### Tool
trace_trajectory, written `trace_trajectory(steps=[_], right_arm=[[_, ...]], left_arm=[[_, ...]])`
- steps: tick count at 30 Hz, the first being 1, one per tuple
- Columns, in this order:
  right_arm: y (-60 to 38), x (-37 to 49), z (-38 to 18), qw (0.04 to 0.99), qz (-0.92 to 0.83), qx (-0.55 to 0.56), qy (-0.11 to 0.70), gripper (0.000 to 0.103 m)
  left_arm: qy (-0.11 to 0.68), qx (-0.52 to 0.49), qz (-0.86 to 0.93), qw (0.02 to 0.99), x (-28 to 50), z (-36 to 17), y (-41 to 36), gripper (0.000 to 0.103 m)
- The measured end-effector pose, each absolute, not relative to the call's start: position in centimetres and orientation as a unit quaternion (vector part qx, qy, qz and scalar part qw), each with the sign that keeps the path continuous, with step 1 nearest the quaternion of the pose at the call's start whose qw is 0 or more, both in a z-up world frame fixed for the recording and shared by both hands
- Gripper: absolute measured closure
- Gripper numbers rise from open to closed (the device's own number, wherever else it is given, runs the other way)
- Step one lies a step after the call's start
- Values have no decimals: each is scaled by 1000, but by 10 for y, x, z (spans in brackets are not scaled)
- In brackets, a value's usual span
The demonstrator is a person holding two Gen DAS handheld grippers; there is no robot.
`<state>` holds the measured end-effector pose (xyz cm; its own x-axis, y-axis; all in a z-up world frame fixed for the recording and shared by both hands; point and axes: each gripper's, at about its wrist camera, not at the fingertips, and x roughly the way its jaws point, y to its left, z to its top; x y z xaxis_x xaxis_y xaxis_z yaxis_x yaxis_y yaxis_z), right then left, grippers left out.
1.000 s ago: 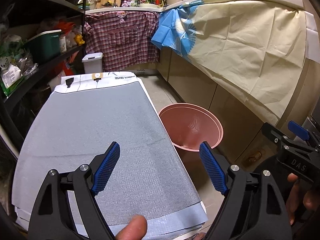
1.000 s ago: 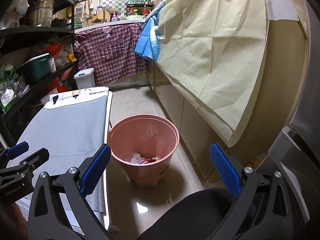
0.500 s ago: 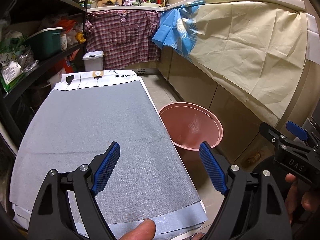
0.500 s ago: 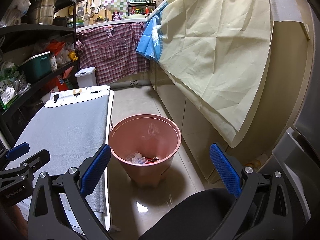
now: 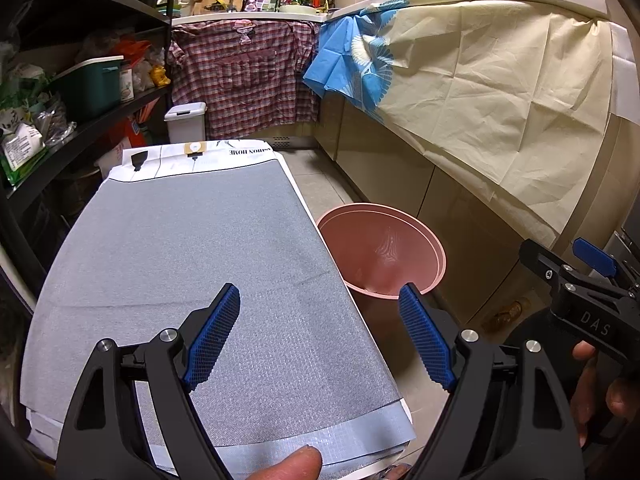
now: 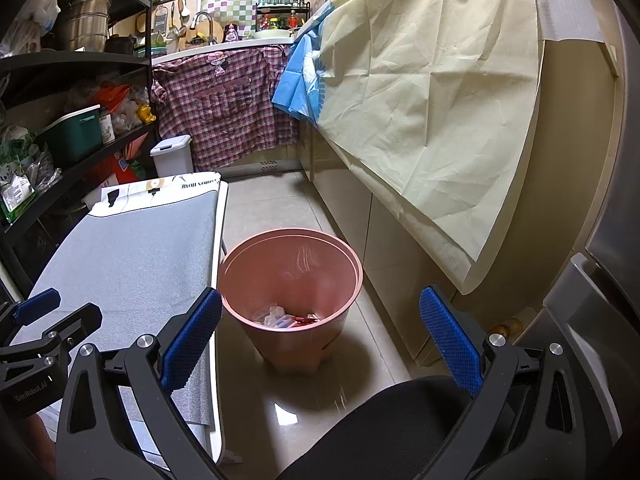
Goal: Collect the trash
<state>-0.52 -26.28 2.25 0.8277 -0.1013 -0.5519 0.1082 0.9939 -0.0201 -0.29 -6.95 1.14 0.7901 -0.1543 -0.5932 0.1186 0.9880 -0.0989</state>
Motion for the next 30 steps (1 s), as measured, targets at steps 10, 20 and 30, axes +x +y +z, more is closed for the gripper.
trace_trajectory(steps=[10, 20, 30], right_arm=[[-263, -5, 22, 956, -55, 6, 288, 6], [-263, -5, 22, 956, -55, 7, 288, 6], [-262, -5, 22, 956, -55, 7, 288, 6]], left_arm=[[315, -25, -73, 946, -3, 11, -70, 24], [315, -24, -74, 946, -3, 11, -71, 24], [314, -22, -73, 946, -4, 10, -73, 24]])
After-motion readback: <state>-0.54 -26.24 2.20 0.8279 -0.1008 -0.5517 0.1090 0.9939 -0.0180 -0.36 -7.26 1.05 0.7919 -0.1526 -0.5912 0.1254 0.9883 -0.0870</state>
